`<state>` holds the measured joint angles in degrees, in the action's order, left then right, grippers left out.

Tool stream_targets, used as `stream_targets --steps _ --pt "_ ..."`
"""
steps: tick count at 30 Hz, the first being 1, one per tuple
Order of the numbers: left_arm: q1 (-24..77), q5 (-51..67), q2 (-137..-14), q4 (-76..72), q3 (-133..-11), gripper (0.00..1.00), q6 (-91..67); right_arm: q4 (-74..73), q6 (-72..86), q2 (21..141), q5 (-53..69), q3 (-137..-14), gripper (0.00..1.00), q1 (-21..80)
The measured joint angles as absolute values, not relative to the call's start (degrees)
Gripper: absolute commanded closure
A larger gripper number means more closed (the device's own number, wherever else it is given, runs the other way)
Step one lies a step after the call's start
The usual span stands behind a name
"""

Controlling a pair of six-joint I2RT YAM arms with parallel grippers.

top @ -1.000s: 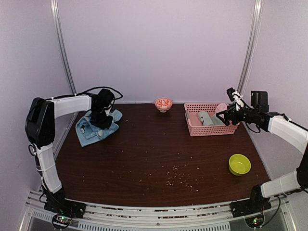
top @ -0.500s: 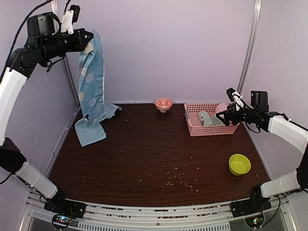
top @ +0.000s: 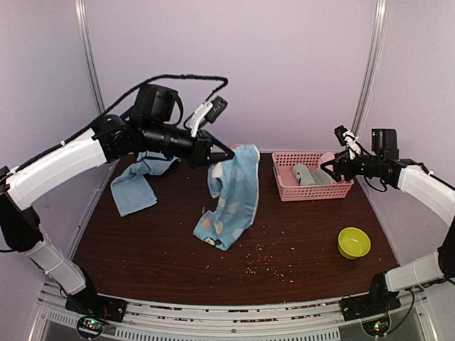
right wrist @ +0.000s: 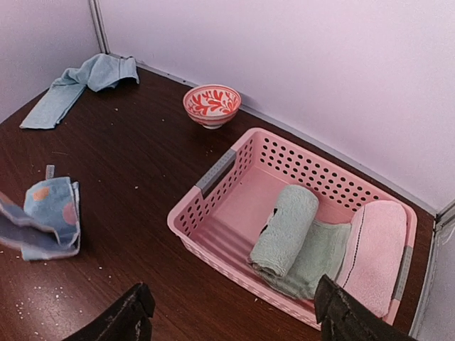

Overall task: Roll the towels
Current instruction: Place the towel at the center of the board.

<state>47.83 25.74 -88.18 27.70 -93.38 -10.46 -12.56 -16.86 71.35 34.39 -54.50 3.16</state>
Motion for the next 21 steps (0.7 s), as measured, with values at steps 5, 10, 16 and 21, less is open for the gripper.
stream_targets --steps 5,10,16,21 --pt "48.4 11.0 -87.7 37.4 -88.8 1.0 -12.5 -20.3 -22.4 69.6 37.0 -61.3 0.29 5.2" --pt "40.9 -4.9 -86.9 52.1 -80.8 0.85 -18.7 -26.1 -26.5 70.8 33.8 -66.9 0.37 16.3" --pt "40.7 -7.9 -90.4 65.5 -78.5 0.4 -19.3 -29.8 -28.6 83.5 30.4 -70.4 0.48 27.7" --pt "36.1 -6.0 -86.1 61.3 -81.1 0.36 -19.6 -30.9 -27.9 100.2 27.9 -78.5 0.37 32.2"
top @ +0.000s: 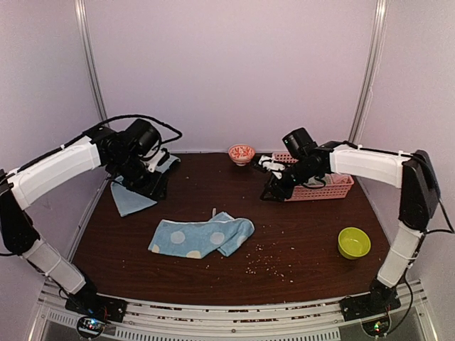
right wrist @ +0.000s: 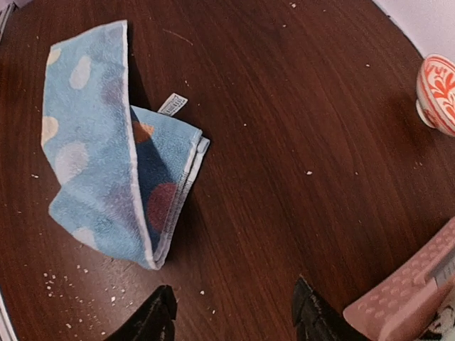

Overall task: Roll the towels
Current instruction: Place the towel at the center of the board, then flatten out the towel at the center of the board.

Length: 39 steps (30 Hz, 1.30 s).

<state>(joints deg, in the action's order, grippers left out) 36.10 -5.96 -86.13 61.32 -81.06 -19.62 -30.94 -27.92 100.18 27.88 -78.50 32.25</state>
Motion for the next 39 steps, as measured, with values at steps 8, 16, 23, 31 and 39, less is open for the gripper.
stream_targets --steps 8,16,23,31,39 --pt "25.2 1.8 -97.3 48.0 -74.2 0.42 -20.7 -37.5 -27.7 119.8 27.2 -93.6 0.25 37.5" --pt "24.6 7.3 -107.7 41.8 -69.5 0.49 -21.3 -42.5 -28.4 120.4 31.7 -89.1 0.41 37.5" --pt "24.5 6.8 -107.9 39.8 -69.0 0.77 -21.6 -43.1 -26.9 119.2 32.7 -87.0 0.4 37.5" --pt "24.4 7.9 -106.4 36.3 -66.3 1.0 -20.7 -46.0 -27.9 109.9 37.7 -82.8 0.12 37.6" --pt "24.4 8.2 -101.7 36.1 -65.8 1.0 -20.7 -45.6 -27.9 111.9 39.4 -81.1 0.43 41.1"
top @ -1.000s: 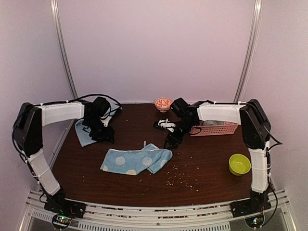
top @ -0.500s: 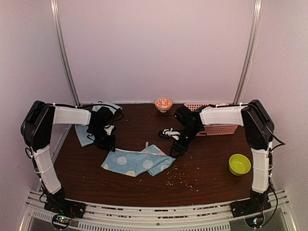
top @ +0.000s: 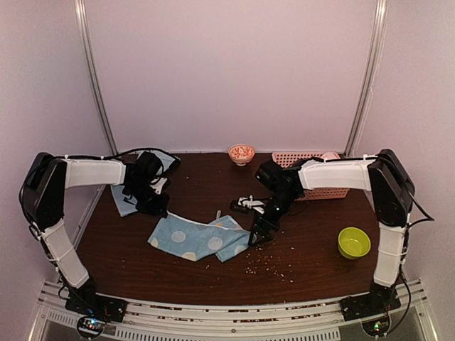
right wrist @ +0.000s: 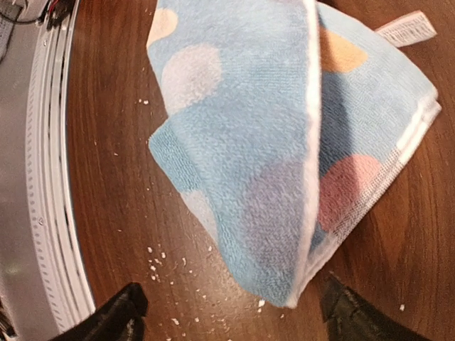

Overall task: Roll the towels
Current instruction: Flatten out the towel at the center of the board.

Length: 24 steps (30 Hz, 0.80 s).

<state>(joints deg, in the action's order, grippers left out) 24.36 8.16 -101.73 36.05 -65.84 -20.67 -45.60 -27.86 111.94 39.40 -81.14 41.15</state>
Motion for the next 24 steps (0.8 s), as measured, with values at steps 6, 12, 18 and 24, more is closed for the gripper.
stream_targets --steps 6,12,18,24 --pt "24.4 8.1 -100.2 36.2 -65.8 1.0 -20.7 -43.3 -24.8 117.0 37.5 -83.6 1.0 42.6" --pt "24.4 5.1 -100.0 42.1 -72.1 1.0 -19.4 -44.8 -23.6 115.5 29.7 -86.9 1.0 42.3" --pt "24.4 -0.2 -88.9 40.6 -82.3 1.0 -15.9 -43.8 -22.7 105.4 17.3 -98.5 0.88 39.4" --pt "24.7 10.5 -71.5 36.1 -73.3 0.92 -14.7 -39.2 -26.4 81.4 16.2 -84.7 0.3 39.7"
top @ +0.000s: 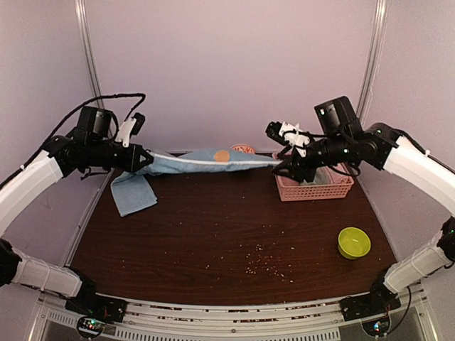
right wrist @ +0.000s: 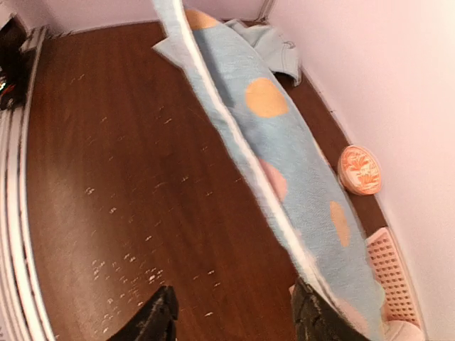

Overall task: Roll the towels
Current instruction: Flatten out the towel at the center of the board.

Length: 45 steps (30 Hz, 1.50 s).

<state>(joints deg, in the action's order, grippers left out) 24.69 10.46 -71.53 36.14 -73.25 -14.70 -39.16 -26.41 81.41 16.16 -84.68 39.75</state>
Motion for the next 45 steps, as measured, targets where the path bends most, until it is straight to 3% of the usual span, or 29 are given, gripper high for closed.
stream_targets --steps 2,5,8,12,13,15,17,19,21,29,36,43,45 --pt "25.4 14.7 -69.6 38.5 -68.1 0.79 -14.7 -40.5 -28.3 76.9 18.3 -77.0 0.18 42.5" --pt "26.7 17.2 -71.6 45.0 -62.9 0.62 -14.0 -44.8 -31.2 77.0 21.9 -67.8 0.13 45.6" --pt "26.7 15.6 -72.7 49.6 -60.9 0.58 -14.2 -49.7 -32.2 80.0 22.7 -66.2 0.01 45.4" --pt "26.7 13.6 -73.1 49.5 -61.2 0.58 -14.7 -49.3 -30.9 79.0 23.2 -68.9 0.0 41.7" --pt "26.7 13.1 -73.5 49.1 -61.2 0.61 -14.7 -47.9 -30.2 78.5 23.4 -69.1 0.02 39.3" --pt "26.7 12.7 -74.7 47.4 -61.0 0.71 -14.8 -45.2 -29.4 77.9 23.9 -68.8 0.18 34.2" --pt "26.7 13.5 -76.2 44.7 -60.3 0.74 -14.5 -42.5 -29.7 78.0 23.6 -68.2 0.32 29.4" --pt "26.9 15.5 -78.3 42.2 -59.3 0.72 -13.5 -41.4 -30.1 79.5 23.0 -68.3 0.44 25.8" --pt "28.1 16.0 -80.6 41.5 -59.1 0.68 -11.9 -41.6 -30.4 83.0 22.5 -69.3 0.49 24.4" --pt "43.9 7.7 -92.3 43.6 -60.1 0.64 -6.7 -41.0 -29.9 93.1 24.5 -69.2 0.53 24.2" --pt "48.2 3.8 -96.5 46.1 -61.2 0.64 -5.2 -39.0 -28.9 93.1 26.3 -69.1 0.54 24.2" --pt "50.5 -3.1 -102.1 48.2 -63.1 0.74 -5.7 -38.5 -29.0 93.6 27.2 -69.1 0.58 24.2" --pt "50.7 -4.3 -102.7 48.4 -63.1 0.81 -5.8 -38.2 -29.2 93.9 27.6 -69.0 0.6 24.2"
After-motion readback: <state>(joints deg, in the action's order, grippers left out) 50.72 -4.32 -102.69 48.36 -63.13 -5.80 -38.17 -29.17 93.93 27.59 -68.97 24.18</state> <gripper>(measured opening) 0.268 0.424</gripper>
